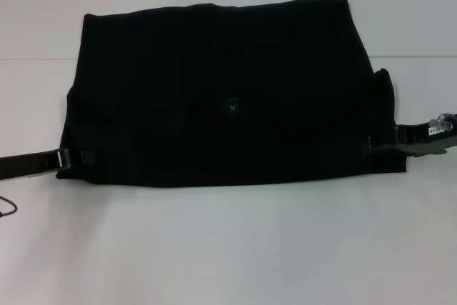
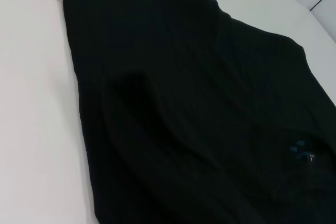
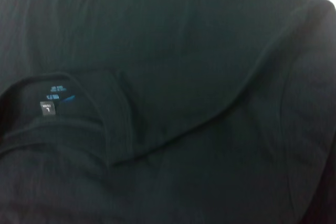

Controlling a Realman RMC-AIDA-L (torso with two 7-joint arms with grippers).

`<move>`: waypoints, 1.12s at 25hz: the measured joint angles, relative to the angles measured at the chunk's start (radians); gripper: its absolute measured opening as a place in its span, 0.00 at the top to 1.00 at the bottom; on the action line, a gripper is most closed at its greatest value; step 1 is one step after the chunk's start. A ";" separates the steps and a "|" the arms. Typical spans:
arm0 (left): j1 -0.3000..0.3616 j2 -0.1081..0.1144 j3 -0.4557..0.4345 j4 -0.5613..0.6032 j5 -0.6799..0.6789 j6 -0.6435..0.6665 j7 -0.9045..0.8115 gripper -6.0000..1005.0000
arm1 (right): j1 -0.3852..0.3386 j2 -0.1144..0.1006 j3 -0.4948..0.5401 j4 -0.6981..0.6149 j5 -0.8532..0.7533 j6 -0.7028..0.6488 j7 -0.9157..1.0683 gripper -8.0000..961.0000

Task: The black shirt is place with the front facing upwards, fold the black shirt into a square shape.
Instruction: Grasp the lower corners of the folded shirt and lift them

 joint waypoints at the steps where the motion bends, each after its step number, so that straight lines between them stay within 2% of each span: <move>1: 0.000 0.000 0.000 0.000 -0.001 0.000 0.000 0.96 | -0.002 0.000 0.000 -0.002 0.000 -0.001 -0.002 0.11; 5: -0.001 0.001 -0.005 0.001 -0.002 0.008 -0.001 0.96 | -0.006 0.000 -0.004 -0.006 -0.002 0.000 -0.004 0.29; 16: 0.000 -0.002 -0.074 0.010 -0.005 0.073 0.050 0.96 | -0.007 0.001 -0.023 -0.007 -0.003 0.007 -0.006 0.55; 20: 0.002 0.001 -0.079 0.012 -0.005 0.093 0.050 0.96 | -0.011 -0.003 -0.020 -0.014 0.001 -0.006 -0.013 0.70; 22: 0.003 0.005 -0.079 0.012 -0.005 0.116 0.048 0.96 | -0.015 -0.008 -0.014 -0.024 0.004 -0.037 -0.026 0.77; 25: 0.003 0.020 -0.080 0.011 -0.002 0.165 0.037 0.96 | -0.032 -0.013 -0.009 -0.068 0.005 -0.115 -0.038 0.94; 28: 0.007 0.046 -0.080 0.006 0.017 0.235 0.007 0.96 | -0.063 -0.022 -0.008 -0.125 0.004 -0.219 -0.046 0.94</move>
